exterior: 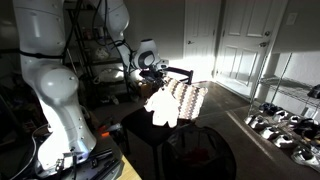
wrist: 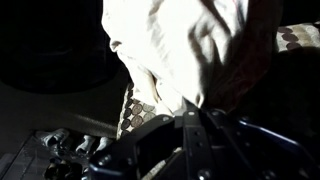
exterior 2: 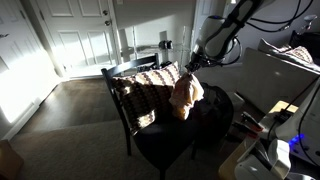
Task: Put the cloth in the laundry basket
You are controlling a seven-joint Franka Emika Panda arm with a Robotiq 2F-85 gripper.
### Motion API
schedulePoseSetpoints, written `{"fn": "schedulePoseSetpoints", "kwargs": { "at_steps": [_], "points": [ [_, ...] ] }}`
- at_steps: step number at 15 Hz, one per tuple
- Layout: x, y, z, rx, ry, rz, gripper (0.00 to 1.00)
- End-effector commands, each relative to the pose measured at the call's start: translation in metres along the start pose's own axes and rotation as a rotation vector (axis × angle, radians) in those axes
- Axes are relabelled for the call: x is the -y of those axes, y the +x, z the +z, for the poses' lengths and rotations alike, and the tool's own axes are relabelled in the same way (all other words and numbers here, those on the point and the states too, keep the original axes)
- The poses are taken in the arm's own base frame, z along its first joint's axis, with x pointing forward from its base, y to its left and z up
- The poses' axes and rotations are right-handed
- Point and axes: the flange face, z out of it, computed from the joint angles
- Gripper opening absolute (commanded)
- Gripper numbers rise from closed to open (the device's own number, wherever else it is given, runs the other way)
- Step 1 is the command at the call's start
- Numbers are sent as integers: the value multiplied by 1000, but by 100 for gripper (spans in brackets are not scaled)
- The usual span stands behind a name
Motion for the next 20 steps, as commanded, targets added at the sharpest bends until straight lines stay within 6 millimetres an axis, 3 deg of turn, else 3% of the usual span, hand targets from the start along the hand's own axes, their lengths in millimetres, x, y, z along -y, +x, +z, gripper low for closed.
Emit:
{"fn": "schedulePoseSetpoints", "kwargs": {
  "at_steps": [1, 7, 10, 14, 20],
  "points": [
    [-33, -2, -24, -81, -19, 64, 1],
    [-116, -3, -39, -152, -97, 232, 1],
    [-148, -8, -43, -167, -130, 305, 1],
    [-175, -14, -49, -195, -148, 392, 1],
    [-198, -23, -47, -210, -176, 469, 1]
  ]
}}
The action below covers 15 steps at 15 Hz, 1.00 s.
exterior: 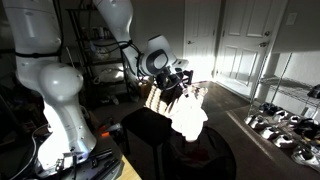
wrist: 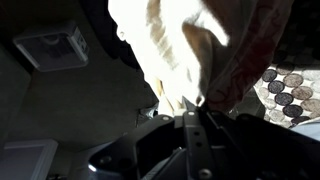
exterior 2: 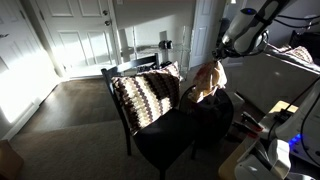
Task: Put the cloth in the laundry basket
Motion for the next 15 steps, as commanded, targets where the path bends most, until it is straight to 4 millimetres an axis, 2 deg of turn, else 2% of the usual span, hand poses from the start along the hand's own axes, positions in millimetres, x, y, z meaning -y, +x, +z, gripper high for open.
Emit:
{"fn": "schedulePoseSetpoints", "kwargs": {
  "at_steps": [1, 6, 11, 12, 13, 15],
  "points": [
    [-11, -3, -1, -23, -7, 53, 1],
    [-28, -1, -1, -39, -36, 117, 1],
    [-24, -7, -1, -39, -42, 127, 1],
    [-20, -9, -1, -33, -42, 122, 29],
    [-16, -11, -1, -32, -41, 115, 31],
    [-9, -15, -2, -27, -37, 102, 43]
  ]
}}
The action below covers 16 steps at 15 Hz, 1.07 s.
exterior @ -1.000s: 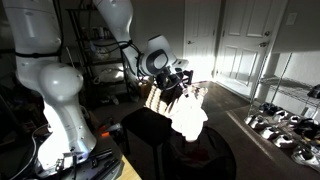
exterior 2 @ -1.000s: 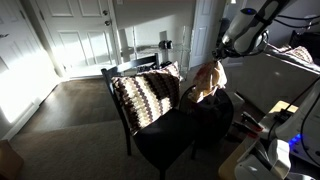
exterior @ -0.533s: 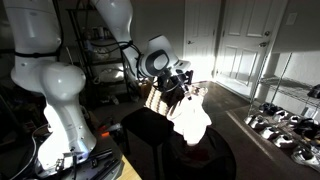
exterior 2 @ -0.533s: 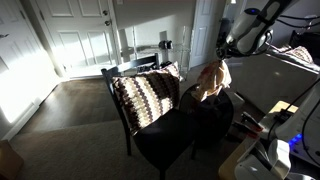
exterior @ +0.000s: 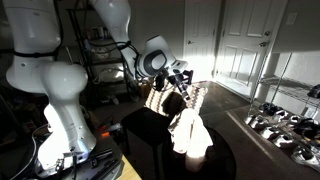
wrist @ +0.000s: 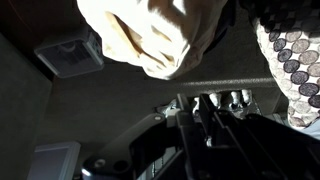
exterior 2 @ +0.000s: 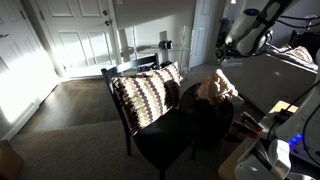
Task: Put the cloth in the laundry basket
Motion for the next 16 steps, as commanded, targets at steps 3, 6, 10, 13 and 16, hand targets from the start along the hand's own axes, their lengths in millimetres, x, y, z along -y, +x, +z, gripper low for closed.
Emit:
{"fn": "schedulePoseSetpoints", "kwargs": {
  "at_steps": [3, 6, 10, 13, 16],
  "points": [
    [17, -17, -2, 5, 25, -10, 62],
    [32, -34, -7, 36, 62, -55, 82],
    [37, -40, -3, 50, 42, -76, 81],
    [39, -44, -3, 57, 44, -82, 95],
    [39, -44, -3, 57, 45, -81, 95]
  ]
}}
